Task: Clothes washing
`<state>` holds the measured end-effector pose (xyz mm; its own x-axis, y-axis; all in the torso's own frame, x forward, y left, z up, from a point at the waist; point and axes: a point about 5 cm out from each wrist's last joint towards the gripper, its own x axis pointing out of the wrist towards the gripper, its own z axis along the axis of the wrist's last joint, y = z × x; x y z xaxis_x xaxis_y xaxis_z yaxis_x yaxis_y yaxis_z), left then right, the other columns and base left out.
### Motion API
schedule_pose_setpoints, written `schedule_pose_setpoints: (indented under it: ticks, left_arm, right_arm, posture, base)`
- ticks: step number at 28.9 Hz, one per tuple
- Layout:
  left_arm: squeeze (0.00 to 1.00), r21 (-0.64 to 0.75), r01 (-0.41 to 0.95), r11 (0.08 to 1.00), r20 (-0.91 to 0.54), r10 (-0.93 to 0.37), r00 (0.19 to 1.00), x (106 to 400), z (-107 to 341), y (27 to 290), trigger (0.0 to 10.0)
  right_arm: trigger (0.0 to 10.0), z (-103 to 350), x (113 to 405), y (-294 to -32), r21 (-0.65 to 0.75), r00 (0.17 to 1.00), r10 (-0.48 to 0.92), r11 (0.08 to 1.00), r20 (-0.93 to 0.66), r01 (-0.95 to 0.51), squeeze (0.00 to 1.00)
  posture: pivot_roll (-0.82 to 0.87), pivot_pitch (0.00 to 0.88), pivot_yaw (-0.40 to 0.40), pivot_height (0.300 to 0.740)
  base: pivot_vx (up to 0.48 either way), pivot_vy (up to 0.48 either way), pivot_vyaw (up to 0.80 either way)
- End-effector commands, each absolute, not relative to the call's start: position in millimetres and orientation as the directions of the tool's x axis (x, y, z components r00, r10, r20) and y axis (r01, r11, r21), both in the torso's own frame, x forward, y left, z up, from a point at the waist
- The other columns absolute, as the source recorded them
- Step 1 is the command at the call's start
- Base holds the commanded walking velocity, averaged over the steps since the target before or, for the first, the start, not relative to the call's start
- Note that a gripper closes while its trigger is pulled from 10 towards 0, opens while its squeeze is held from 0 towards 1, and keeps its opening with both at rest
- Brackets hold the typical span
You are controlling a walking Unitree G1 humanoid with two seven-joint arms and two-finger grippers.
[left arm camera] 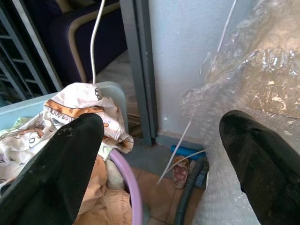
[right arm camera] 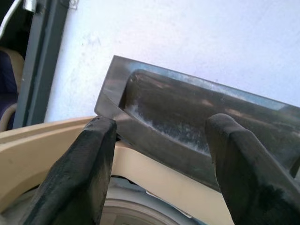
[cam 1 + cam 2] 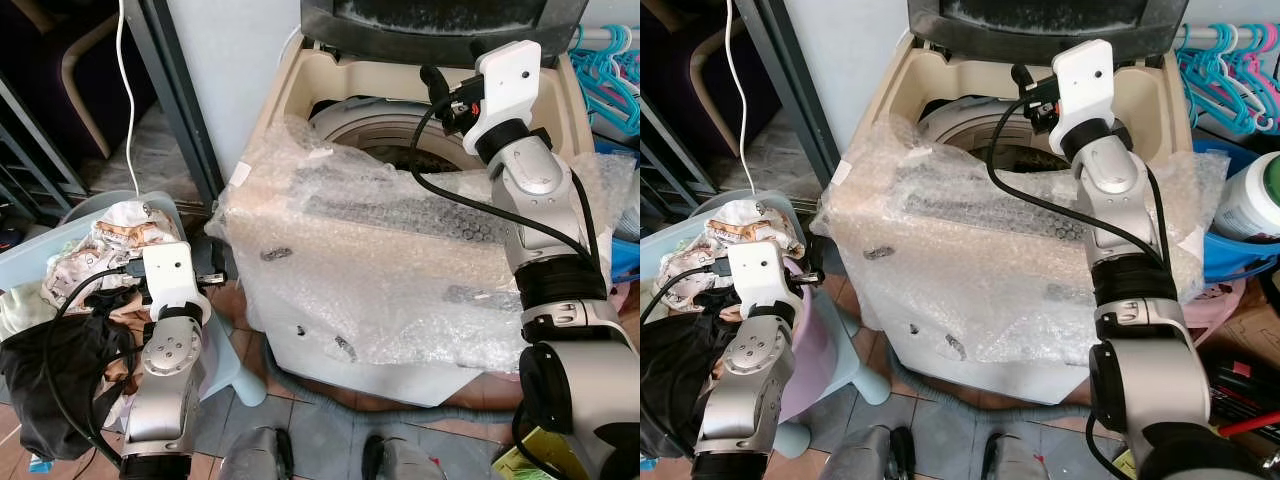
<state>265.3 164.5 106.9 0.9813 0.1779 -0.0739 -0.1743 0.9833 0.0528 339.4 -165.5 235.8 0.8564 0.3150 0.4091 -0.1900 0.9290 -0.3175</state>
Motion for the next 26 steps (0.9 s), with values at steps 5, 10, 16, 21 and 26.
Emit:
schedule_pose_setpoints:
  ticks: [5, 10, 16, 21, 26]
  left_arm:
    - [0.0, 0.095, -0.179, 0.979, -0.061, 0.185, 0.981, 260, 110, 169, 10.0]
    - [0.0, 0.098, -0.12, 0.988, -0.066, 0.127, 0.99, 260, 109, 162, 10.0]
    - [0.0, 0.097, -0.151, 0.984, -0.073, 0.159, 0.985, 264, 108, 161, 10.0]
    - [0.0, 0.096, -0.142, 0.985, -0.076, 0.149, 0.986, 261, 102, 159, 10.0]
    - [0.0, 0.086, -0.138, 0.987, -0.072, 0.144, 0.987, 265, 104, 160, 10.0]
  right_arm:
    - [10.0, 190, 297, -142, -0.235, 0.903, 0.242, 0.958, 0.354, -0.164, 1.0]
    - [10.0, 173, 283, -146, -0.189, 0.938, 0.156, 0.977, 0.311, -0.1, 1.0]
    - [10.0, 175, 276, -147, -0.213, 0.944, 0.15, 0.973, 0.295, -0.088, 1.0]
    - [10.0, 156, 266, -144, -0.223, 0.96, 0.148, 0.97, 0.237, -0.095, 1.0]
    - [10.0, 153, 268, -138, -0.22, 0.96, 0.16, 0.969, 0.229, -0.109, 1.0]
  posture:
    - [-0.02, 0.112, 0.064, 0.74]
    - [-0.04, 0.101, 0.076, 0.74]
    - [-0.04, 0.082, 0.066, 0.74]
    - [-0.03, 0.065, 0.05, 0.74]
    - [-0.03, 0.064, 0.066, 0.74]
  base:
    - [0.0, 0.0, 0.8]
    - [0.0, 0.0, 0.65]
    - [0.0, 0.0, 0.74]
    - [0.0, 0.0, 0.8]
    - [0.0, 0.0, 0.8]
